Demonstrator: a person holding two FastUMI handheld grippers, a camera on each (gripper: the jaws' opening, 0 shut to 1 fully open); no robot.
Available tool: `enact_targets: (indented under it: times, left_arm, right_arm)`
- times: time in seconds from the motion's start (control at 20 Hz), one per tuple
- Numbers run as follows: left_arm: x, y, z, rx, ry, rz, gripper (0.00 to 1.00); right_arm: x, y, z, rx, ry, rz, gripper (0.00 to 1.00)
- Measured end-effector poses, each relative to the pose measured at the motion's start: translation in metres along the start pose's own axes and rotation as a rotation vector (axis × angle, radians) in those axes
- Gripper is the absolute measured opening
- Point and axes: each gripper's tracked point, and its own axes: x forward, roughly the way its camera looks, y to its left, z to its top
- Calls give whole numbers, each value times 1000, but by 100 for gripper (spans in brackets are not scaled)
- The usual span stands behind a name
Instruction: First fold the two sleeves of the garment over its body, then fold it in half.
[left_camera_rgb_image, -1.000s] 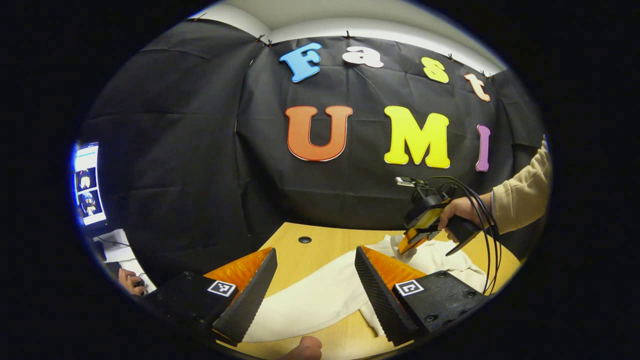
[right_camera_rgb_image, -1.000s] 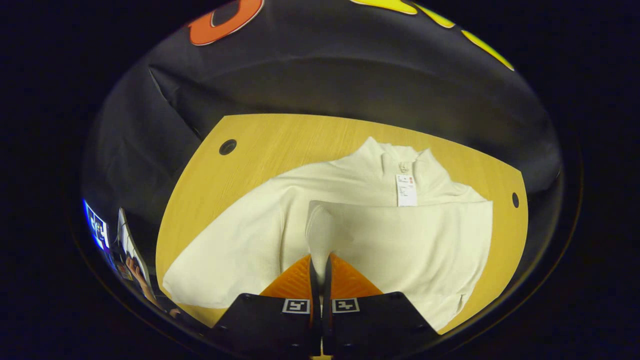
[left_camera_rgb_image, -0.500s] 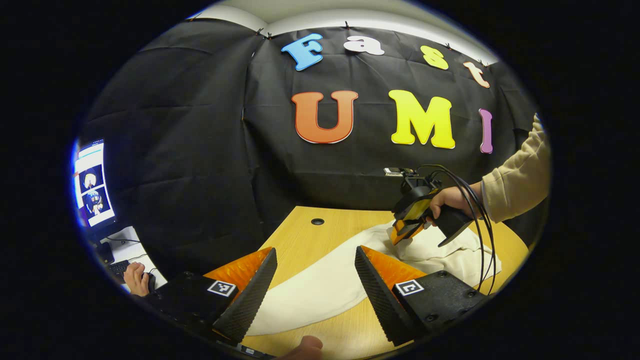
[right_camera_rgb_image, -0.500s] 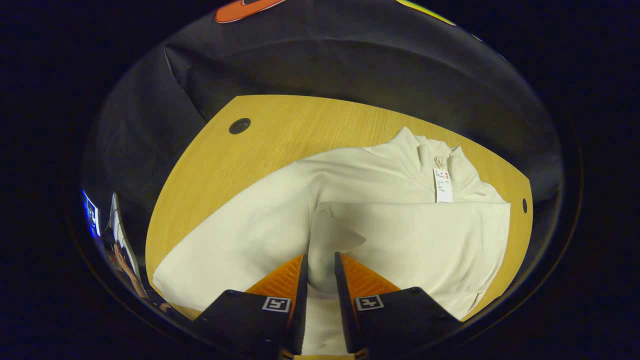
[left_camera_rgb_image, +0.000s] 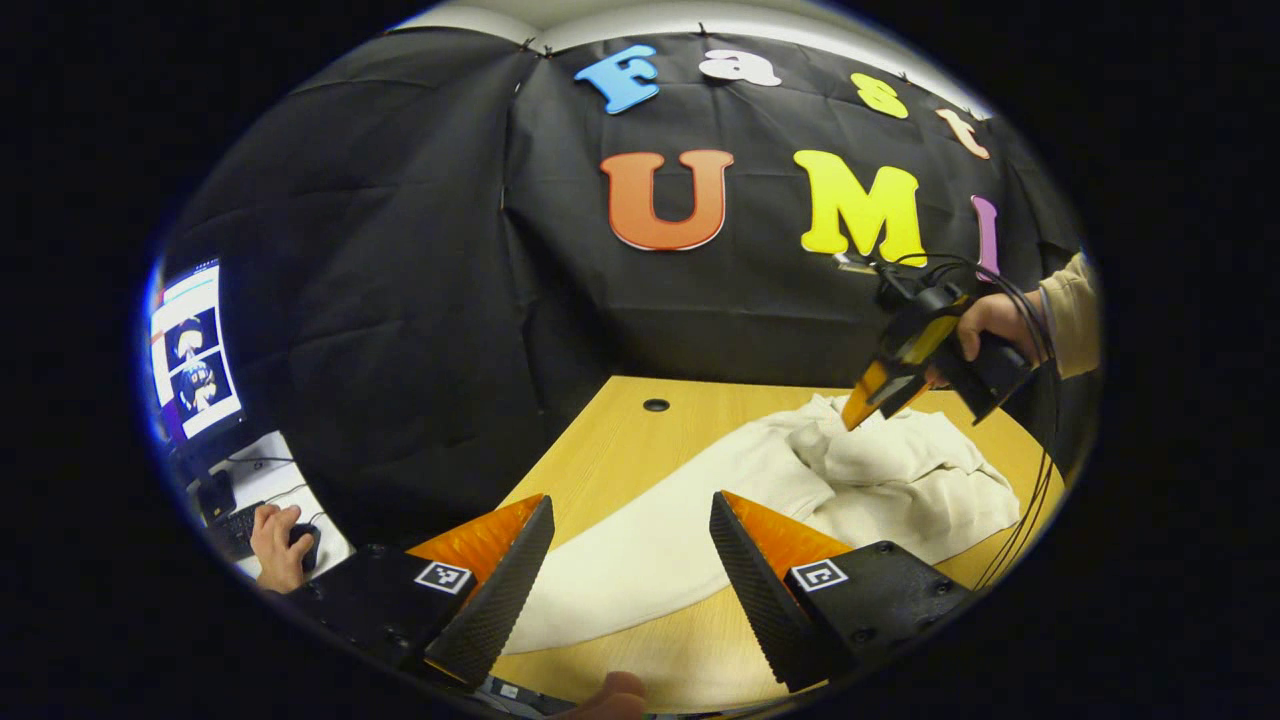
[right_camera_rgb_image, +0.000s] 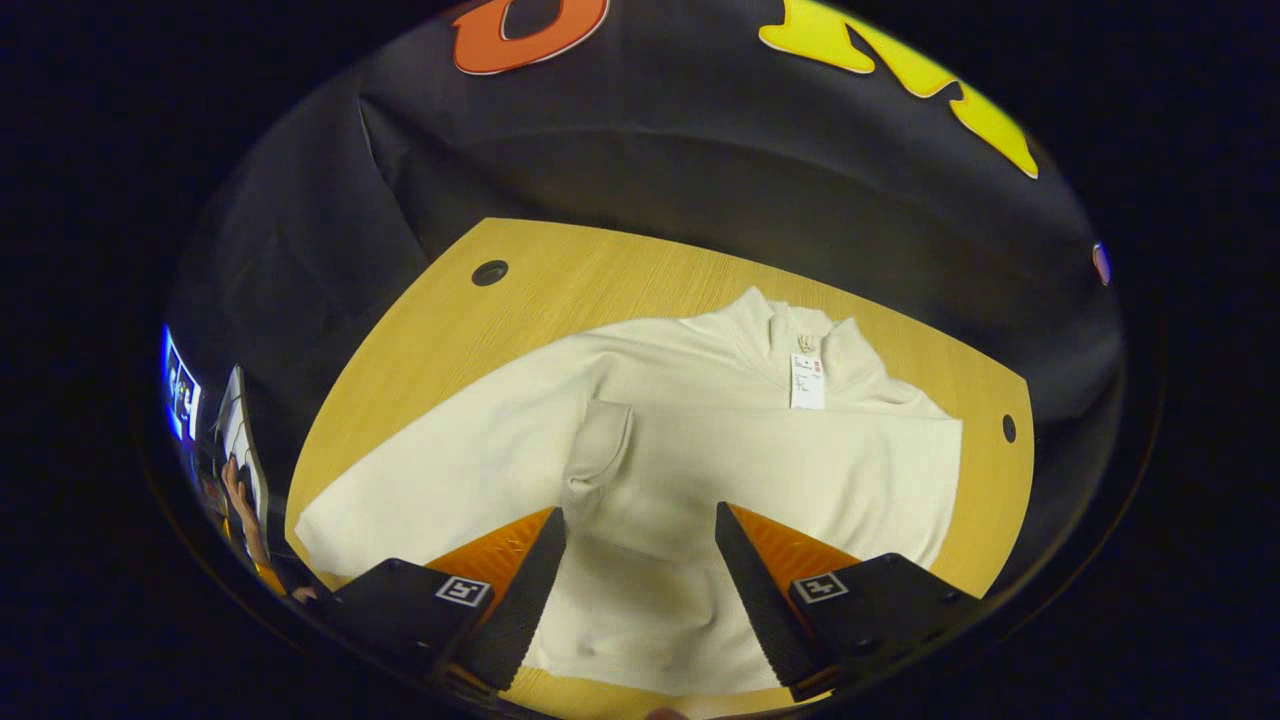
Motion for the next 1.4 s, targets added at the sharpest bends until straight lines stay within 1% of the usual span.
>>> enact_targets:
  times: [0.1, 0.15, 0.25, 0.35, 0.45, 0.5, 0.55, 0.6, 0.7, 0.8, 0.9, 1.0, 1.05, 1.1, 1.15, 1.2, 1.25, 1.4]
  left_arm:
    - [3, 28, -26, -50, 75, 71, 99]
    - [4, 40, -39, -73, 112, 105, 100]
    - [3, 67, -63, -116, 183, 185, 100]
    - [2, 88, -90, -182, 270, 258, 100]
    - [2, 99, -111, -257, 351, 303, 100]
    - [4, 101, -121, -296, 396, 311, 100]
    - [6, 98, -129, -343, 445, 300, 100]
    - [9, 97, -136, -388, 482, 309, 99]
    - [12, 105, -146, -471, 537, 362, 99]
    - [16, 102, -154, -549, 589, 366, 98]
    - [24, 106, -156, -558, 618, 367, 98]
    - [27, 110, -163, -543, 663, 377, 98]
    - [27, 109, -169, -547, 696, 383, 98]
    - [26, 110, -172, -555, 719, 397, 98]
    - [27, 110, -168, -551, 719, 398, 98]
    - [27, 110, -171, -549, 738, 403, 95]
    - [28, 111, -172, -545, 752, 409, 96]
    - [29, 110, -173, -528, 804, 417, 95]
  right_arm:
    - [-22, -12, -12, -3, -14, -7, 94]
    - [-29, -15, -17, -4, -15, -4, 95]
    - [-42, -23, -29, -23, -16, -15, 94]
    - [-51, -25, -44, -52, -14, -17, 94]
    - [-57, -26, -59, -97, -1, -21, 95]
    - [-59, -26, -66, -121, 2, -22, 95]
    - [-60, -23, -73, -141, 3, -17, 94]
    - [-61, -18, -80, -155, 6, -6, 95]
    - [-62, -11, -91, -171, 9, 12, 95]
    - [-65, -2, -99, -182, 4, 38, 95]
    - [-70, 6, -106, -171, 2, 65, 95]
    - [-76, 23, -106, -147, -18, 125, 95]
    - [-81, 28, -105, -140, -30, 141, 95]
    - [-83, 33, -104, -137, -37, 153, 94]
    - [-84, 36, -104, -135, -36, 158, 94]
    - [-87, 41, -105, -120, -30, 173, 95]
    - [-90, 48, -104, -104, -31, 195, 95]
    - [-94, 52, -99, -91, -46, 218, 94]
